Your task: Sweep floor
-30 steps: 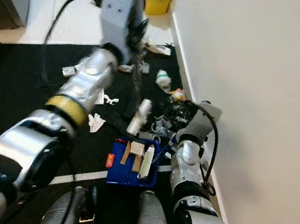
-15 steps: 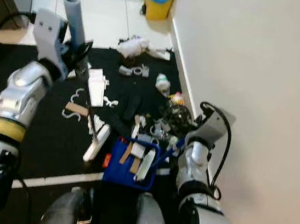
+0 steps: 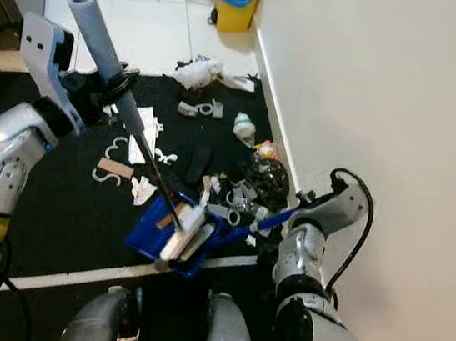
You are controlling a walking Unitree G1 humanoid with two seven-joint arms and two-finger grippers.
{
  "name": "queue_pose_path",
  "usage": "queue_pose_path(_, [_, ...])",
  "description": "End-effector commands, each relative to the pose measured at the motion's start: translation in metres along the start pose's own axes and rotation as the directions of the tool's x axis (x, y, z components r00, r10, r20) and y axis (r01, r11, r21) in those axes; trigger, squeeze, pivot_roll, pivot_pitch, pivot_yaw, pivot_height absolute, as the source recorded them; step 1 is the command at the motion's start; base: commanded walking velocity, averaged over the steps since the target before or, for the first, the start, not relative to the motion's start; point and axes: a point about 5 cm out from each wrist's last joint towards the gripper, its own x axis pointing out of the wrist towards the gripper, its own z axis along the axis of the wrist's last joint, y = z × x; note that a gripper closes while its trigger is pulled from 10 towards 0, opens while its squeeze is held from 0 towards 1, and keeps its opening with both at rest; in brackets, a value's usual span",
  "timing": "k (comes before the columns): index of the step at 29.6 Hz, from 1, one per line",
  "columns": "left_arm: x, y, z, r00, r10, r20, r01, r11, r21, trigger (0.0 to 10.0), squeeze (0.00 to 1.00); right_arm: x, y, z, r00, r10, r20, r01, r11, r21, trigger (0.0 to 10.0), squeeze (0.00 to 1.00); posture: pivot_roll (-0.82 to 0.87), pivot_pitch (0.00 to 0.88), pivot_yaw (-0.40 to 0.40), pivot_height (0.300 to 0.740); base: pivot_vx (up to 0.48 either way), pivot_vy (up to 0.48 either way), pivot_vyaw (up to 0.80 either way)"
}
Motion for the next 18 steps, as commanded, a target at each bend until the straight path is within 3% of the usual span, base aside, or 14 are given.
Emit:
queue_pose_path(1, [-0.005,-0.005,0.011,0.999,-0.041,0.026,0.041,0.999,0.009,10.0,0.0,0.003,-0.008,0.007,0.999,-0.038,0.017,0.037,0.998,0.06,10.0,0.0,0.04,0.197,-0.034,0.74,0.0,0.0,0.0])
queue_pose_path(4, [-0.005,-0.017,0.026,0.989,-0.116,0.092,0.122,0.991,-0.061,10.0,0.0,0.005,-0.01,0.014,0.998,-0.036,0.044,0.034,0.998,0.043,10.0,0.0,0.04,0.193,-0.036,0.74,0.0,0.0,0.0])
queue_pose_path(9, [-0.005,-0.025,0.033,0.972,-0.225,0.065,0.229,0.971,-0.065,10.0,0.0,0.006,-0.01,0.017,0.998,-0.033,0.052,0.03,0.998,0.052,10.0,0.0,0.04,0.19,-0.036,0.74,0.0,0.0,0.0])
queue_pose_path(13, [-0.01,-0.034,0.035,0.938,-0.343,-0.054,0.345,0.937,0.051,10.0,0.0,0.007,-0.006,0.026,0.994,0.0,0.113,0.003,1.0,-0.026,10.0,0.0,0.04,0.186,-0.036,0.74,0.0,0.0,0.0])
queue_pose_path(17, [-0.01,-0.027,0.044,0.953,-0.299,-0.055,0.302,0.952,0.055,10.0,0.0,0.007,-0.003,0.027,0.992,0.014,0.127,-0.008,0.999,-0.052,10.0,0.0,0.04,0.183,-0.036,0.74,0.0,0.0,0.0])
queue_pose_path(18, [-0.012,-0.017,0.04,0.963,-0.238,-0.129,0.254,0.958,0.129,10.0,0.0,0.007,-0.003,0.027,0.992,0.015,0.126,-0.008,0.998,-0.055,10.0,0.0,0.04,0.181,-0.038,0.74,0.0,0.0,0.0])
